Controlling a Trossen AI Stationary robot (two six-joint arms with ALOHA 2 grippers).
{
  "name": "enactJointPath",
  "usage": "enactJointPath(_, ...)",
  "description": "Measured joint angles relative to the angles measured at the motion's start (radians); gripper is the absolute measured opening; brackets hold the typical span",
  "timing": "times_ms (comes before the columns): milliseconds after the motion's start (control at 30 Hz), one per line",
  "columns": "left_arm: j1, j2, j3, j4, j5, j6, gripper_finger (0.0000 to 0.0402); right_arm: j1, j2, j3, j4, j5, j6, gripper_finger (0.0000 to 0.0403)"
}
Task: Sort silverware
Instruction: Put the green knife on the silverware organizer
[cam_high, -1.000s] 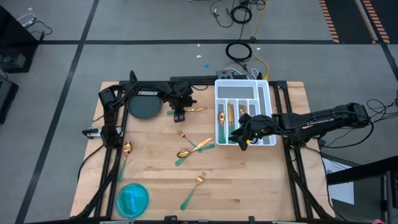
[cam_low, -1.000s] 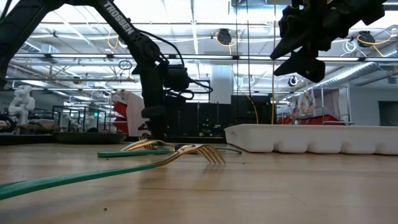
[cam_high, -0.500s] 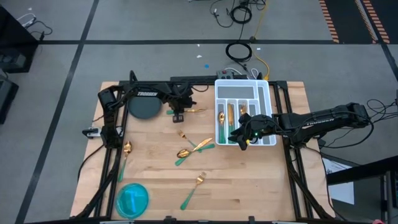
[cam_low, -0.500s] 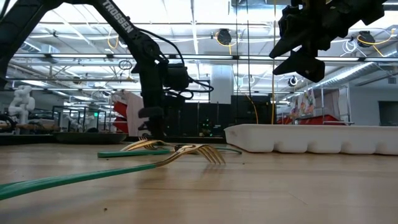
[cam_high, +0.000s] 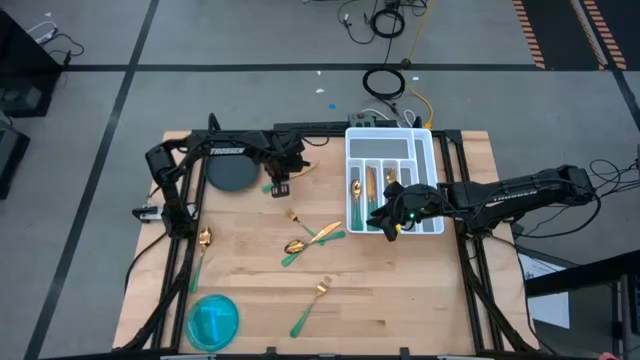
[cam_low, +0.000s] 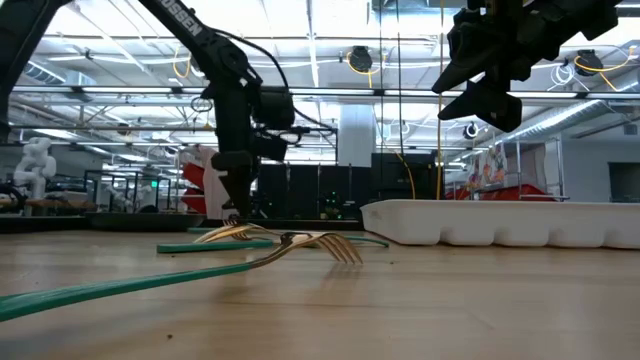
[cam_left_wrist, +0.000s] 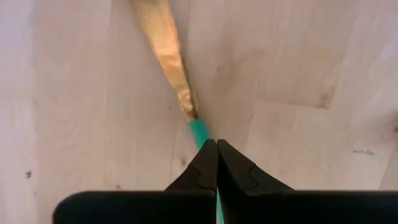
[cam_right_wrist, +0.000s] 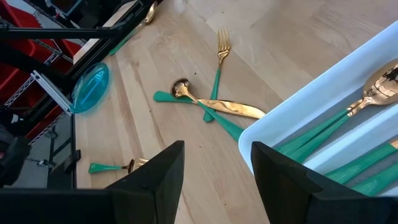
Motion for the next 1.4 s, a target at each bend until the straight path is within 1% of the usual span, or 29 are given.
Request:
enactJointPath(133, 0.000, -0.037, 0.002, 0.013, 0.000, -0.024, 0.0002, 0.000, 0.000, 0.000, 0.003, 0.001, 0.000, 0.0178)
enactJointPath(300, 0.013, -0.030, 0.003, 0.045, -0.018, -0.142, 0.0000, 0.000, 0.000, 0.000, 0.003, 0.004, 0.016, 0.0178)
enactJointPath(367, 0.023, -0.022, 0.003, 0.034, -0.015, -0.186, 0.0011, 0.000, 0.000, 0.000, 0.000, 0.021, 0.029, 0.0178)
enactJointPath(500, 0.045, -0.023, 0.004, -0.035, 0.008, -0.281, 0.0059, 0.000, 0.000, 0.000, -0.002, 0.026, 0.035, 0.0178)
enactJointPath(600, 0.058, -0.023, 0.004, -0.103, 0.009, -0.294, 0.0101, 0.000, 0.000, 0.000, -0.003, 0.027, 0.020, 0.0178)
enactJointPath(733, 0.064, -0.023, -0.002, -0.109, 0.010, -0.332, 0.0148, 0.000, 0.000, 0.000, -0.004, 0.027, 0.002, 0.0178)
enactJointPath(867, 0.060, -0.023, -0.002, -0.103, 0.010, -0.337, 0.0177, 0.000, 0.000, 0.000, -0.005, 0.027, -0.007, 0.0178)
enactJointPath(933, 0.054, -0.023, -0.002, -0.096, 0.010, -0.337, 0.0183, 0.000, 0.000, 0.000, -0.007, 0.027, -0.011, 0.0178)
enactJointPath(1167, 0.043, -0.021, -0.002, -0.035, 0.010, -0.339, 0.0185, 0.000, 0.000, 0.000, -0.008, 0.026, -0.011, 0.0178)
enactJointPath(1233, 0.043, -0.021, -0.002, -0.044, 0.028, -0.340, 0.0185, 0.000, 0.000, 0.000, -0.012, 0.025, -0.011, 0.0178)
enactJointPath(1400, 0.042, -0.021, -0.003, -0.076, 0.033, -0.340, 0.0185, 0.000, 0.000, 0.000, -0.014, 0.025, -0.011, 0.0178)
